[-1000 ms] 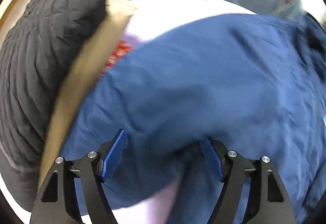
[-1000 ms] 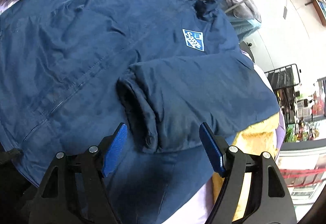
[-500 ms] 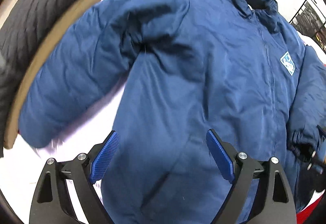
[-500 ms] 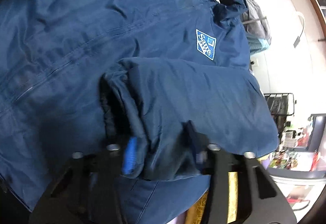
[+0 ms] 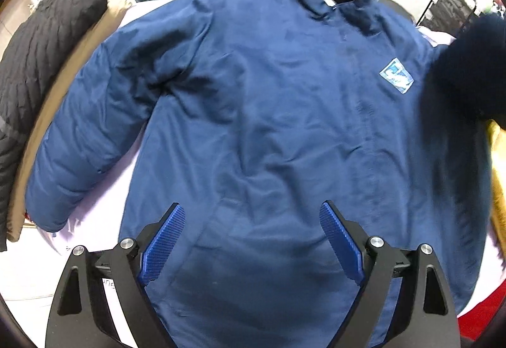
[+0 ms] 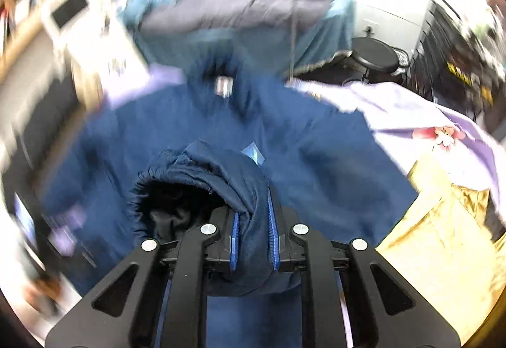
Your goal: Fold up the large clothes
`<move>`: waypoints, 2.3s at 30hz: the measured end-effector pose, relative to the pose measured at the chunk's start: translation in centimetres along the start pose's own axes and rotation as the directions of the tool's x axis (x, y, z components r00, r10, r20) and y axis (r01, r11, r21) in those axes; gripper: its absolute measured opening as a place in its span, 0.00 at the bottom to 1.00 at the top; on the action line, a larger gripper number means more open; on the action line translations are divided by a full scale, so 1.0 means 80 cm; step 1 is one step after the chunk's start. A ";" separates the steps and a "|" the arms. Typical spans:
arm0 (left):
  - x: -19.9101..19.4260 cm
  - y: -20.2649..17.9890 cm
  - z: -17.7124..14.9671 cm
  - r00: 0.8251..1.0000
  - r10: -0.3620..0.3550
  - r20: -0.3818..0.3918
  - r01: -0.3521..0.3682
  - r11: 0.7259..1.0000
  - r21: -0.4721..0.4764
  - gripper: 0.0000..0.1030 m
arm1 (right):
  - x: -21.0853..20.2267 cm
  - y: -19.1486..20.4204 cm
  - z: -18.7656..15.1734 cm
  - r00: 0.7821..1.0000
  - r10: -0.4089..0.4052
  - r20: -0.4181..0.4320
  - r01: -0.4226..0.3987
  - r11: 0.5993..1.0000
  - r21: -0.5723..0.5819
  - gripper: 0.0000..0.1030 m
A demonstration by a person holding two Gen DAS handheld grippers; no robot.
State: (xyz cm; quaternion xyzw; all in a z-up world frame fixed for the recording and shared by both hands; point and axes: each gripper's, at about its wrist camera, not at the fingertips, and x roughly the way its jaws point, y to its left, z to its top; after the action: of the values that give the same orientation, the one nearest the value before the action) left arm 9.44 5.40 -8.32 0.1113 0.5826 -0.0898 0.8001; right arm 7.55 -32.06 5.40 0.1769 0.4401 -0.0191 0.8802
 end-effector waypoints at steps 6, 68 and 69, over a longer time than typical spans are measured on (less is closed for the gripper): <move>-0.019 -0.020 0.007 0.998 0.028 0.063 -0.032 0.997 0.073 0.83 | -0.094 -0.094 0.091 0.960 -0.185 0.209 0.161 0.979 0.126 0.12; 0.052 0.053 0.120 0.999 -0.013 0.030 0.014 0.999 -0.051 0.84 | 0.188 0.016 -0.114 0.962 -0.038 -0.271 0.101 0.970 0.223 0.75; 0.053 0.052 0.135 0.999 -0.032 0.041 0.035 0.997 -0.072 0.84 | 0.184 0.004 -0.115 0.963 -0.051 -0.266 0.116 0.965 0.236 0.75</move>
State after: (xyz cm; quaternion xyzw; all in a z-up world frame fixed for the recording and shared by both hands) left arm 21.74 6.29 -8.84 0.0706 0.5714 -0.0841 0.8133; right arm 9.53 -26.93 -11.05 0.2682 0.5517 -0.0885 0.7848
